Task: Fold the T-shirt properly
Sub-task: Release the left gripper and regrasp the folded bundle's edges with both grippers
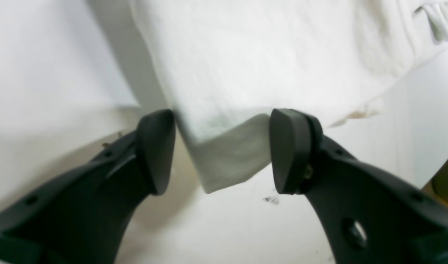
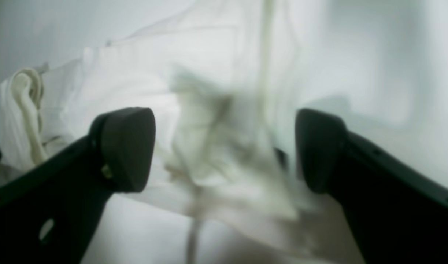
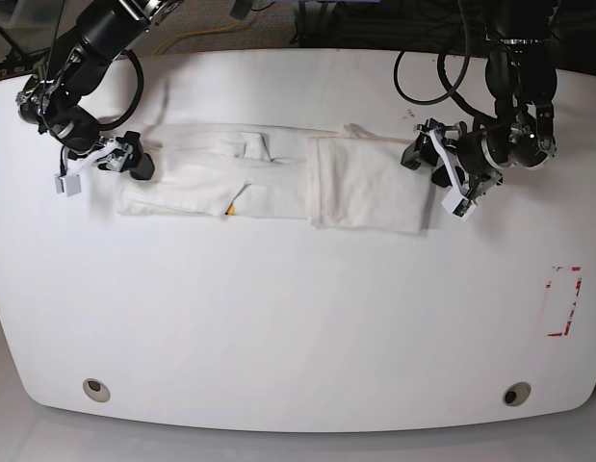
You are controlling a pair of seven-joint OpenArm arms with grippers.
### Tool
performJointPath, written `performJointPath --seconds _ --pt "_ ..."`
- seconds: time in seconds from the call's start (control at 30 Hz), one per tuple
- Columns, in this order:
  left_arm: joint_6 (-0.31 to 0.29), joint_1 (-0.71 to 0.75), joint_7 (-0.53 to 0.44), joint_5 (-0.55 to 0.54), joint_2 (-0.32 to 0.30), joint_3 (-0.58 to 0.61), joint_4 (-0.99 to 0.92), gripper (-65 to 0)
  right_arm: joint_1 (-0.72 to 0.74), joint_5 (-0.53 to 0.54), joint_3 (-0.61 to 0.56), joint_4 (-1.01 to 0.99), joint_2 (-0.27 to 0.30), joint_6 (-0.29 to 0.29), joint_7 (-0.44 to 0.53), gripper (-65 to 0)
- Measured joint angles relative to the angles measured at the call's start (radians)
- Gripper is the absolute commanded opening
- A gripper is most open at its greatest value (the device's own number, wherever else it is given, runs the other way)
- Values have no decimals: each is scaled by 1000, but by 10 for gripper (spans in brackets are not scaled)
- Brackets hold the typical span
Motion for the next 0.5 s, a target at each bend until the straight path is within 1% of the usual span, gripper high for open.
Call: performJointPath --seconds 0.1,0.2,0.23,0.27,0.33,0.37,0.4,0.43,0.47,0.5 --pt "0 -2 0 0 -1 -1 -2 -272 5 12 -36 12 -34 0 3 -68" --pt "0 -2 0 5 7 0 -3 -272 11 18 -45 15 -68 1 5 -73" --pt "0 -2 0 9 14 -1 -3 -272 11 22 -46 15 -76 1 5 -87" --pt "0 -2 0 9 21 -2 -3 -272 11 22 -48 15 -80 5 5 -116" --pt "0 -2 -1 8 35 1 -3 -272 13 21 -48 14 -88 6 19 -231" --pt "0 -2 0 7 36 5 -3 -272 12 19 -48 14 -89 6 21 -314" --pt "0 -3 0 8 37 6 -3 -272 10 6 -49 12 -89 3 21 -417" --pt "0 -3 0 8 42 7 -4 -272 8 0 -49 11 -89 2 24 -496" --pt "4 -3 0 12 53 8 -4 -272 6 -13 -49 10 -88 -3 22 -552" --pt "3 -3 -1 15 61 8 -4 -272 4 -17 -49 10 -88 -8 17 -625"
